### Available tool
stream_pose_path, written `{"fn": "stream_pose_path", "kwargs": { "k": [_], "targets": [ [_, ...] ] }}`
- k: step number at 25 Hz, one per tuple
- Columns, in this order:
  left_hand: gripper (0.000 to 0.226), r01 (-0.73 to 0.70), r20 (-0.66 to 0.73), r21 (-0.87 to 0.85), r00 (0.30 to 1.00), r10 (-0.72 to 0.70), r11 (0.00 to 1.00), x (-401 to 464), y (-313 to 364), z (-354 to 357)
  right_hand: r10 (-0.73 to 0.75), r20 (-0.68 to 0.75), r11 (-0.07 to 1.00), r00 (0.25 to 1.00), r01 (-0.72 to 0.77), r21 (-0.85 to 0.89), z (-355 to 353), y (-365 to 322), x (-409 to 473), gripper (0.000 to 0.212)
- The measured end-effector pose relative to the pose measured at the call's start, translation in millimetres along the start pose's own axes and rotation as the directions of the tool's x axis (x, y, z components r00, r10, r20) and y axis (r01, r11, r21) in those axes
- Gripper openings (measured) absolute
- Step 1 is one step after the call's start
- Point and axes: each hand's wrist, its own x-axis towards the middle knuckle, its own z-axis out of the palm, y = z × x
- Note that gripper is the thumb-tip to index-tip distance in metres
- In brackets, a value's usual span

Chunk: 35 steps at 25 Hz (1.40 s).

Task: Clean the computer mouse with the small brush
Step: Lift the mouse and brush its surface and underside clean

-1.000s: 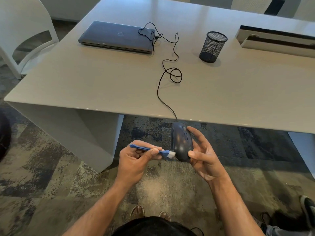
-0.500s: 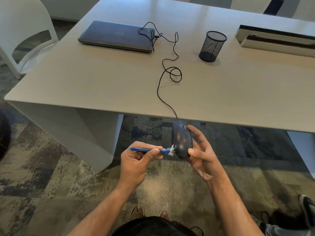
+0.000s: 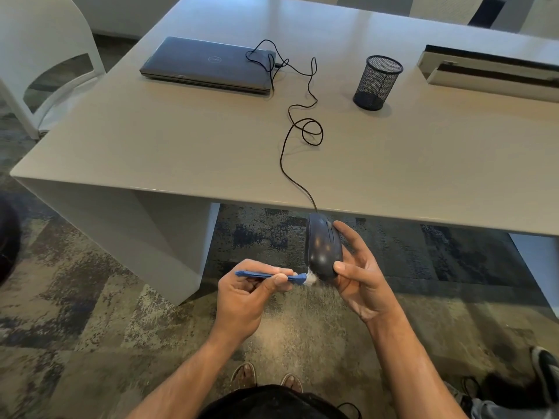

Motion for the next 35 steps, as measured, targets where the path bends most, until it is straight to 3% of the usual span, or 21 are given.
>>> {"fn": "stream_pose_path", "kwargs": {
  "k": [5, 9, 13, 22, 27, 35],
  "targets": [
    [0.006, -0.018, -0.067, 0.021, 0.998, 0.019, 1.000, 15, 11, -14, 0.026, 0.068, 1.000, 0.997, -0.026, 0.010, -2, 1, -4, 0.074],
    [0.022, 0.003, -0.092, 0.043, 0.996, 0.001, 0.999, 33, 19, -13, 0.069, 0.156, 0.997, 0.985, -0.072, 0.009, -1, 5, -9, 0.074],
    [0.010, 0.026, -0.155, 0.037, 0.988, -0.019, 0.999, 51, 19, -7, 0.075, 0.186, 0.997, 0.980, -0.079, 0.010, 2, 7, -10, 0.074],
    [0.018, 0.038, 0.066, 0.037, 0.997, -0.040, 0.999, 28, 20, -3, 0.057, 0.133, 0.998, 0.989, -0.057, -0.003, -3, 2, -12, 0.075],
    [0.015, 0.036, 0.122, 0.020, 0.992, -0.038, 0.999, 7, 20, -4, 0.063, 0.129, 0.998, 0.990, -0.062, -0.012, -6, 0, -12, 0.075],
    [0.026, 0.023, -0.086, 0.029, 0.996, -0.020, 0.999, 31, 24, -6, 0.072, 0.162, 0.997, 0.984, -0.072, -0.006, -5, 1, -12, 0.074]
  ]
}}
